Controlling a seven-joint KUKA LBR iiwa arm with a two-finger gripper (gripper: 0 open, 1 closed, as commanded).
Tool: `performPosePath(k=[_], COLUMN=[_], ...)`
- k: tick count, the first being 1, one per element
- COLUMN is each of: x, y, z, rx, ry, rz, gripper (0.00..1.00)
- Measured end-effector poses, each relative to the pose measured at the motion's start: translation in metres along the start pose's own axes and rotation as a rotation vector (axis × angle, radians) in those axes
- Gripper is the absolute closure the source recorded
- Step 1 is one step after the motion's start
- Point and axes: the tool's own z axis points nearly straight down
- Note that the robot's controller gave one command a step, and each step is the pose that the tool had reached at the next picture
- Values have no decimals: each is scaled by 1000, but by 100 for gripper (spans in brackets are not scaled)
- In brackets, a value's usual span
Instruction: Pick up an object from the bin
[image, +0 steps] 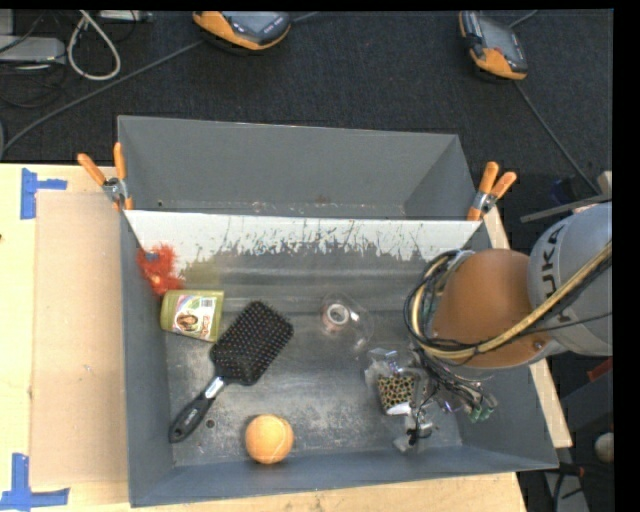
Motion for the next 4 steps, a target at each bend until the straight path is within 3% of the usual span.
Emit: performPosePath(k=[1,2,3,4], x=[-1,-1,1,-21], y=[-36,-36,-35,-23], z=[4,4,-27,-32], rx=[2,2,-4,-2], ry=[-13,-13,-3,-9], rz=[-28,-29,-30,-272], gripper=[100,100,100,100])
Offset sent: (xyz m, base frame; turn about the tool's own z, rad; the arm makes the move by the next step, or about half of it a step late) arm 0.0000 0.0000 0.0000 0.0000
